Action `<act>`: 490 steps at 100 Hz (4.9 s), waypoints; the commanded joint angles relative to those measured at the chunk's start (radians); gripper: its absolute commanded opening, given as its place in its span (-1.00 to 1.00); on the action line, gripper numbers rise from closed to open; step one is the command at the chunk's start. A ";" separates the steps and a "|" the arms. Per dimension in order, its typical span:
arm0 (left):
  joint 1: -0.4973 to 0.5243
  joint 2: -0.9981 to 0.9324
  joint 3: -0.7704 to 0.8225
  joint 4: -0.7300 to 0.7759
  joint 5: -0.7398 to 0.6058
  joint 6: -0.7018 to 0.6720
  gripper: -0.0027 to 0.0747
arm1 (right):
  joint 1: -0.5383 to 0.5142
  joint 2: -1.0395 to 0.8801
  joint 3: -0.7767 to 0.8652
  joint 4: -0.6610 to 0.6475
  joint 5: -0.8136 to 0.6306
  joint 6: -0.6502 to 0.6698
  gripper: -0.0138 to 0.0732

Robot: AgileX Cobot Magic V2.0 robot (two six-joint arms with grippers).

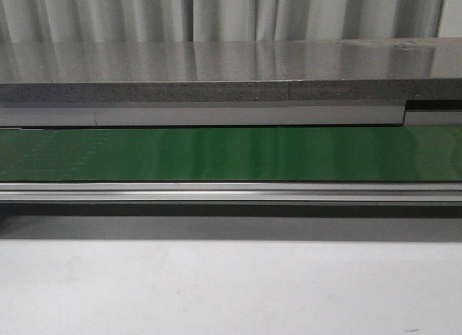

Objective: Move button from right to left
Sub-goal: 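Lift the button and carry it over the conveyor belt, then set the button on the belt and open the right gripper, then let the belt carry the button toward the left gripper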

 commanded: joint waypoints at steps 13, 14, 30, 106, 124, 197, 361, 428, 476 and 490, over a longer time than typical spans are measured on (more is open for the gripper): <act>-0.005 -0.037 0.040 -0.010 -0.080 -0.011 -0.92 | 0.103 -0.109 -0.022 0.009 -0.011 -0.010 -0.10; -0.005 -0.037 0.040 -0.010 -0.080 -0.011 -0.92 | 0.112 -0.110 -0.022 0.009 -0.011 -0.010 -0.10; -0.005 -0.037 0.040 -0.010 -0.080 -0.011 -0.92 | 0.199 -0.116 -0.022 0.009 0.032 -0.019 -0.10; -0.005 -0.037 0.040 -0.010 -0.080 -0.011 -0.92 | 0.268 -0.116 -0.022 0.013 0.112 -0.027 0.19; -0.005 -0.037 0.040 -0.010 -0.080 -0.011 -0.92 | 0.268 -0.116 -0.022 0.013 0.110 -0.027 0.50; -0.005 -0.037 0.040 -0.010 -0.080 -0.011 -0.92 | 0.358 -0.372 -0.024 0.046 0.031 -0.073 0.49; -0.005 -0.037 0.040 -0.010 -0.080 -0.011 -0.92 | 0.532 -1.417 0.644 0.080 -0.048 -0.096 -0.41; -0.005 -0.037 0.040 -0.010 -0.080 -0.011 -0.92 | 0.532 -1.417 0.644 0.080 -0.006 -0.096 -0.84; -0.005 -0.037 0.040 -0.010 -0.104 -0.011 -0.92 | 0.532 -1.417 0.644 0.080 -0.006 -0.096 -0.84; -0.005 -0.037 0.032 0.008 -0.117 -0.011 -0.92 | 0.532 -1.417 0.644 0.080 -0.006 -0.096 -0.84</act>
